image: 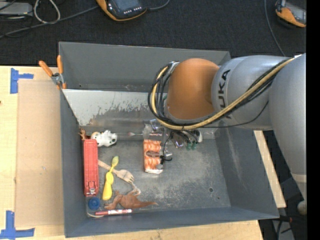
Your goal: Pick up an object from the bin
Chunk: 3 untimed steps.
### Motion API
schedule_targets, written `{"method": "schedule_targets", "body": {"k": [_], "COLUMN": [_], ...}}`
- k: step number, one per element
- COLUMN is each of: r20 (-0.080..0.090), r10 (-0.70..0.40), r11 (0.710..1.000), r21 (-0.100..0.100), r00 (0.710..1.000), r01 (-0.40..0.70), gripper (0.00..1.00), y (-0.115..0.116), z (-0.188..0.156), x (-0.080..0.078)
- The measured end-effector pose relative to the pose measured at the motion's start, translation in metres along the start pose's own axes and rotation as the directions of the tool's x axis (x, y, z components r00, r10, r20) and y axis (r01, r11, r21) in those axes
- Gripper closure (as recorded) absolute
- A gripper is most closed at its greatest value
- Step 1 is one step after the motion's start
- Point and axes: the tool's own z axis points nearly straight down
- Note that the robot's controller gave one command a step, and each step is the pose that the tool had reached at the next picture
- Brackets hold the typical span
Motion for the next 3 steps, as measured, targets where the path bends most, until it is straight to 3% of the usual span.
{"method": "schedule_targets", "body": {"k": [1,2,3], "r20": [0.008,0.014,0.014], "r10": [-0.231,-0.446,-0.445], "r11": [0.973,0.895,0.896], "r21": [0.000,0.005,0.004], "r00": [0.973,0.895,0.896], "r01": [0.231,0.446,0.445], "gripper": [0.00,1.00,1.00], "y": [-0.0132,-0.0131,-0.0133], "z": [0.0383,0.0338,0.0338], "x": [-0.0010,-0.0041,-0.0040]}}
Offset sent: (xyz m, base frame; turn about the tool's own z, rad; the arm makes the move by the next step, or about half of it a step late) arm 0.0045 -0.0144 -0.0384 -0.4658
